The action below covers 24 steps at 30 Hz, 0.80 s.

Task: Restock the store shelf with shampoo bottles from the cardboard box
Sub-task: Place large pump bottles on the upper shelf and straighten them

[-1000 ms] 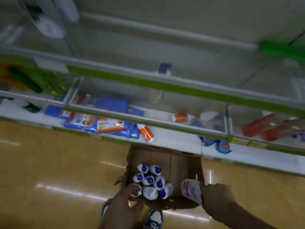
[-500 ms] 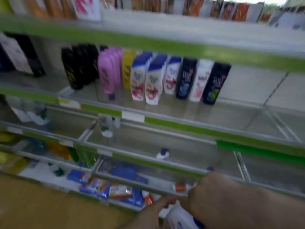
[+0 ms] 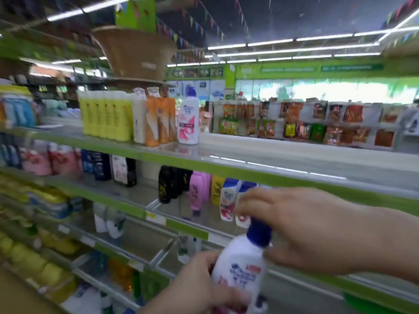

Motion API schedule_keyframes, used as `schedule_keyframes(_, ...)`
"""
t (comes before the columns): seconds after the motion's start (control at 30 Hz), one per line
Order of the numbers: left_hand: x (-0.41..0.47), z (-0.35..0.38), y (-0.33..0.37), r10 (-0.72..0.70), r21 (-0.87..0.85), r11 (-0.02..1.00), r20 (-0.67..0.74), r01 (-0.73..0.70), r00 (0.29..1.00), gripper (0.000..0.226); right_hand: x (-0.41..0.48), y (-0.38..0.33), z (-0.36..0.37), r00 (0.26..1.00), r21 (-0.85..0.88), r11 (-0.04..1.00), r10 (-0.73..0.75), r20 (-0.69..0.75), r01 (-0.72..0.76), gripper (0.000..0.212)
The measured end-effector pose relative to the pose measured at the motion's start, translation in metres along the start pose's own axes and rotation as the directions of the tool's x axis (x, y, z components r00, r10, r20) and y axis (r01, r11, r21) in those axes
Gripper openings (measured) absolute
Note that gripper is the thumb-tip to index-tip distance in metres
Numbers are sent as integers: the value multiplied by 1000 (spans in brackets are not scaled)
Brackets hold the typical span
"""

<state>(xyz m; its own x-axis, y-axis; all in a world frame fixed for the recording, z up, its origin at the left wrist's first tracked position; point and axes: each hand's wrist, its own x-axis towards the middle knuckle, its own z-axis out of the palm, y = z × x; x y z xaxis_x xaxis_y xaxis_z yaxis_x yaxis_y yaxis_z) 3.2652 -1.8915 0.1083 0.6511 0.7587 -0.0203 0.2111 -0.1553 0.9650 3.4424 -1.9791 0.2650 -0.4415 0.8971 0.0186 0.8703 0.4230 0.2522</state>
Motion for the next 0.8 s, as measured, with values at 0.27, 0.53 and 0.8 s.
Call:
schedule_keyframes(0.27,6,-68,84,213,24,976,-301,-216,929,23,29,12,-6,900,595,758,417,-130,-266,85)
schedule_keyframes(0.53,51,-128,118,393,-22,911,-252,-411,885,32,115,7,-2,883,860,497,447,-140,-115,70)
schedule_keyframes(0.8,130,-195,143,506,-13,857,-168,-515,846,36,203,33,-22,718,936,345,668,-195,-67,61)
